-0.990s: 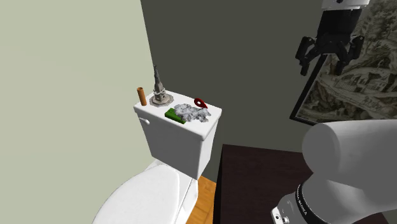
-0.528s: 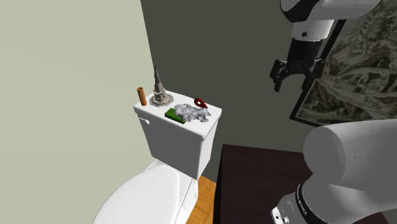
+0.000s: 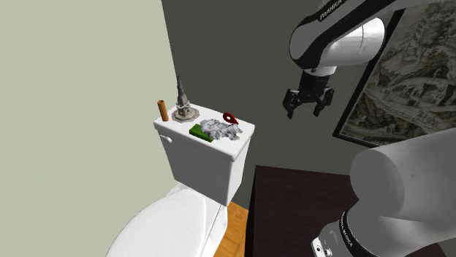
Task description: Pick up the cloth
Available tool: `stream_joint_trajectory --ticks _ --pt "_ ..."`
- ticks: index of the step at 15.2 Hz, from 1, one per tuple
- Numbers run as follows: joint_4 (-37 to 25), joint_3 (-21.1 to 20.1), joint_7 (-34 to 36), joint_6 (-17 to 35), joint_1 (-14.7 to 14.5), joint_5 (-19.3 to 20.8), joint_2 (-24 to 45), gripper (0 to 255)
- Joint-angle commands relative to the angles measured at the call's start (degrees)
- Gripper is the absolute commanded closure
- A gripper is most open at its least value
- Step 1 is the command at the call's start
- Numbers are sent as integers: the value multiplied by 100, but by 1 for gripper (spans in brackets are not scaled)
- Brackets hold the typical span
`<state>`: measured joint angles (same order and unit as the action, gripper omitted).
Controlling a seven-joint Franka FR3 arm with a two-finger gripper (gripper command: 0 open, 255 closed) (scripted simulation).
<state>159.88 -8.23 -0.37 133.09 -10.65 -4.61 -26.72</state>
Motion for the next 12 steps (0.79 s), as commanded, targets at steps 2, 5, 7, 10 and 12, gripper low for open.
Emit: stream_joint_trajectory --ticks 2,5,7,10,12 --pt "44 -159 10 893 -141 -66 593 0" --pt "-20 -351 90 1765 -239 -41 1301 0" --pt "-113 -491 204 2321 -262 76 1800 0" --pt "-326 -681 592 3093 -234 569 2573 0" --pt "-525 -664 1112 3541 -279 1251 3096 0"
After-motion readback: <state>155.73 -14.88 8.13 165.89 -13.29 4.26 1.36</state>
